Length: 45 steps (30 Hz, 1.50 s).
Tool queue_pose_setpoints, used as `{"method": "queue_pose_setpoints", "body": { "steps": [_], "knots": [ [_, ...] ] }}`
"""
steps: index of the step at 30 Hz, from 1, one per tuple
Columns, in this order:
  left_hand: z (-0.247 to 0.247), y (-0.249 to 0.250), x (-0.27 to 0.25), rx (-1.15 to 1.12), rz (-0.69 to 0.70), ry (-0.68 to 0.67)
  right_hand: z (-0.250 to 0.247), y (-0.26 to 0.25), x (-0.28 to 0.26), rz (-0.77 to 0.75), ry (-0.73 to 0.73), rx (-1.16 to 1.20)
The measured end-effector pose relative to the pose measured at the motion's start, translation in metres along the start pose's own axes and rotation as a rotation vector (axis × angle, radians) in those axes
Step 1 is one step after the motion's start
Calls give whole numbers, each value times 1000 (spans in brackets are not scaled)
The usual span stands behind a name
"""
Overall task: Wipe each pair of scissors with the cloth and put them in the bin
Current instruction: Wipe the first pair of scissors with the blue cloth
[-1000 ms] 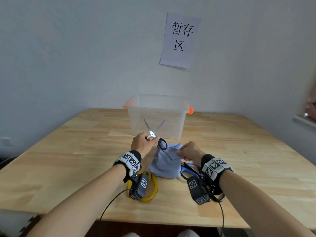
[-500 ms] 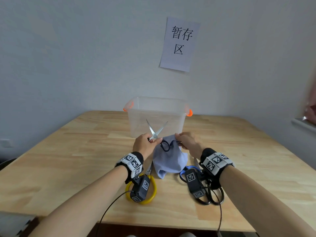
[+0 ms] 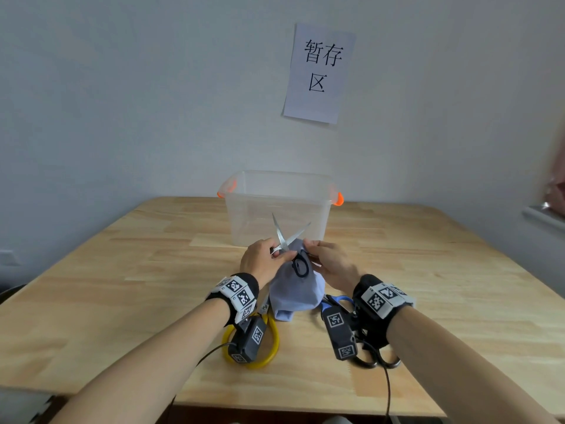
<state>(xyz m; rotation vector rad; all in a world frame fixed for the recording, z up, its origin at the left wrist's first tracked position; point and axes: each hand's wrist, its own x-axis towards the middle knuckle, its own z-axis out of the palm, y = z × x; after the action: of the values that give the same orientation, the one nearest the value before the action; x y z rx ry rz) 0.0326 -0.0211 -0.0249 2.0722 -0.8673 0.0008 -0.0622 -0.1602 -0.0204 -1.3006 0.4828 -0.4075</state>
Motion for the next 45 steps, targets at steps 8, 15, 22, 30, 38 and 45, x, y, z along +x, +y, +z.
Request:
{"method": "queue_pose_setpoints", "body": {
  "steps": [8, 15, 22, 30, 38, 45],
  "knots": [
    [3, 0, 4, 72, 1, -16, 0, 4, -1, -37, -99, 64],
    [5, -6, 8, 51, 90, -39, 6, 5, -5, -96, -81, 60],
    [6, -12, 9, 24, 112, -39, 9, 3, -2, -85, -88, -25],
    [3, -13, 10, 44, 111, -61, 3, 8, 7, -37, -259, -95],
    [7, -9, 9, 75, 132, -71, 8, 17, 11, -104, -92, -129],
    [9, -10, 7, 116, 186, -112, 2, 28, 12, -178, -3, -198]
  ]
}}
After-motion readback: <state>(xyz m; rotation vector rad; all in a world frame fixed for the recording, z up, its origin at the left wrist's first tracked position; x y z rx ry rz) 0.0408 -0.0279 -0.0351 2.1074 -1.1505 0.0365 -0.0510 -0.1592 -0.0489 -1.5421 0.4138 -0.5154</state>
